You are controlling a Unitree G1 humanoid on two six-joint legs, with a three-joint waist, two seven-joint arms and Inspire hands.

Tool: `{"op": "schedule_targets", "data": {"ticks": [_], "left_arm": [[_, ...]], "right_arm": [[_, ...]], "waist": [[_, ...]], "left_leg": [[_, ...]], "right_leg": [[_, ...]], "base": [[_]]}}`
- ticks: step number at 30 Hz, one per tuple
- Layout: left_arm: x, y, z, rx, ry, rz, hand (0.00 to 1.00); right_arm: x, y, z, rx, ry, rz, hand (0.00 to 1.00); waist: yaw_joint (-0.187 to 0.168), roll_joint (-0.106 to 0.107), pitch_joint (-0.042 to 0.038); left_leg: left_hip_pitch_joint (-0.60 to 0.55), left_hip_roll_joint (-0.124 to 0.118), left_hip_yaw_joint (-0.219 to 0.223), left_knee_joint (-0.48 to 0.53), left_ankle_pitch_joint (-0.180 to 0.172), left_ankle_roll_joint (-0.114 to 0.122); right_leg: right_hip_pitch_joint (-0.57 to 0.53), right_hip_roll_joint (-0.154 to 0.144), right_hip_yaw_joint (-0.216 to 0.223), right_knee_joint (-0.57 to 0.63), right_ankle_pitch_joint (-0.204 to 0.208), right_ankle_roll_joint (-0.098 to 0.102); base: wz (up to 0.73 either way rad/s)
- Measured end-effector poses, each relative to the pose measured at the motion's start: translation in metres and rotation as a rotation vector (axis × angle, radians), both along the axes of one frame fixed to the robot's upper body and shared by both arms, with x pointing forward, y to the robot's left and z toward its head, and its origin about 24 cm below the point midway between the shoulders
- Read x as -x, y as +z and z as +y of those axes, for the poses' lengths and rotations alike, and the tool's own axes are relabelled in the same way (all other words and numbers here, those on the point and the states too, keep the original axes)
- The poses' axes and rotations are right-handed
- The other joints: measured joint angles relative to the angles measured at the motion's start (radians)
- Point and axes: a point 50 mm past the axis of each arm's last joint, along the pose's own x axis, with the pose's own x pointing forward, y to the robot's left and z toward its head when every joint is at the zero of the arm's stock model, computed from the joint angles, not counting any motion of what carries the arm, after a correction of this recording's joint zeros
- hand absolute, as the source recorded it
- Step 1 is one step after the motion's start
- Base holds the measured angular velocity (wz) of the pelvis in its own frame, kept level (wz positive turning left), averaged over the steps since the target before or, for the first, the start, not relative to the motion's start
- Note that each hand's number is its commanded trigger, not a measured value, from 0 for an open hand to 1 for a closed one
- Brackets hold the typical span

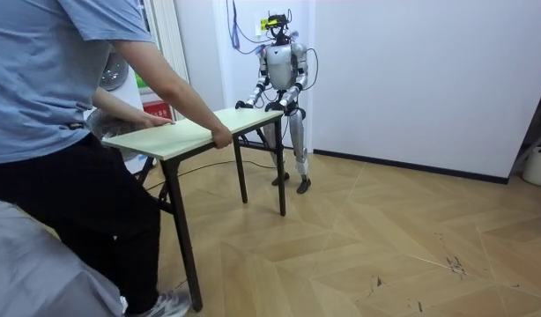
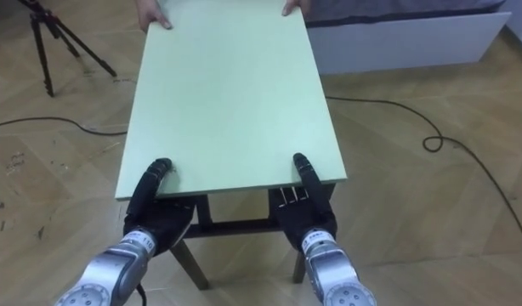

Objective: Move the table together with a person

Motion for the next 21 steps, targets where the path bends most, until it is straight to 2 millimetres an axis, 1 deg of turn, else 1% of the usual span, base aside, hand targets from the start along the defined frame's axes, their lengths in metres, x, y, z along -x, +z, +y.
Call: {"op": "schedule_targets", "data": {"ticks": [2, 6, 10, 16, 17, 18, 19, 20, 21], "left_arm": [[0.0, 0.0, 0.0, 0.0, 0.0, -0.002, 1.0], [0.0, 0.0, 0.001, 0.0, 0.001, -0.017, 1.0], [0.0, 0.0, 0.001, -0.001, 0.0, -0.026, 1.0], [0.001, -0.001, -0.001, -0.006, -0.023, -0.03, 1.0], [0.004, -0.002, -0.002, -0.005, -0.024, -0.029, 1.0], [0.008, -0.004, -0.002, 0.002, -0.023, -0.026, 1.0], [0.011, -0.005, -0.002, 0.004, -0.021, -0.024, 1.0], [0.019, -0.008, 0.002, -0.001, 0.002, -0.029, 1.0], [0.026, -0.006, 0.011, -0.006, 0.061, -0.067, 1.0]], "right_arm": [[0.0, 0.0, 0.0, -0.001, -0.001, 0.0, 1.0], [-0.001, 0.001, 0.001, -0.003, 0.004, -0.007, 1.0], [-0.001, 0.003, 0.002, -0.002, 0.011, -0.012, 1.0], [0.0, 0.005, -0.005, 0.032, 0.023, -0.027, 1.0], [0.001, 0.005, -0.005, 0.033, 0.023, -0.026, 1.0], [0.002, 0.004, -0.006, 0.036, 0.024, -0.024, 1.0], [0.003, 0.004, -0.007, 0.042, 0.026, -0.024, 1.0], [0.003, 0.004, -0.004, 0.057, 0.054, -0.026, 1.0], [-0.001, 0.011, 0.01, 0.057, 0.103, -0.055, 1.0]], "waist": [[0.0, 0.001, -0.0004], [0.0, 0.007, -0.0008], [-0.001, 0.012, -0.0001], [0.009, 0.012, -0.0007], [0.013, 0.013, -0.0013], [0.013, 0.019, -0.0021], [0.016, 0.029, 0.0015], [0.022, 0.06, 0.0001], [0.031, 0.045, -0.004]], "left_leg": [[0.0, 0.0, 0.003, 0.0, 0.0, 0.0], [0.0, 0.0, 0.022, 0.0, 0.0, 0.0], [0.0, -0.002, 0.021, 0.0, 0.0, 0.0], [0.007, 0.0, 0.02, 0.0, 0.0, 0.0], [0.018, 0.003, 0.014, -0.001, 0.0, 0.0], [0.035, 0.013, -0.014, -0.006, 0.002, 0.002], [0.049, 0.032, -0.057, -0.011, 0.005, 0.005], [0.057, 0.074, -0.126, -0.017, 0.003, 0.003], [0.034, 0.079, -0.115, -0.009, -0.002, -0.005]], "right_leg": [[0.0, -0.001, 0.0, 0.0, 0.0, 0.0], [0.0, -0.002, 0.001, 0.0, 0.0, 0.0], [-0.001, -0.002, 0.0, 0.0, 0.0, 0.0], [-0.001, 0.0, 0.0, 0.006, 0.0, 0.0], [-0.001, 0.001, -0.001, 0.02, 0.0, 0.0], [-0.023, 0.005, -0.009, 0.081, -0.001, 0.0], [-0.065, 0.013, -0.018, 0.152, -0.004, 0.002], [-0.136, 0.06, 0.023, 0.133, -0.03, -0.022], [-0.181, 0.078, 0.045, -0.043, 0.072, -0.053]], "base": [[0.0], [0.0], [0.0], [-0.04], [-0.24], [-0.34], [-0.63], [-0.93], [-0.78]]}}
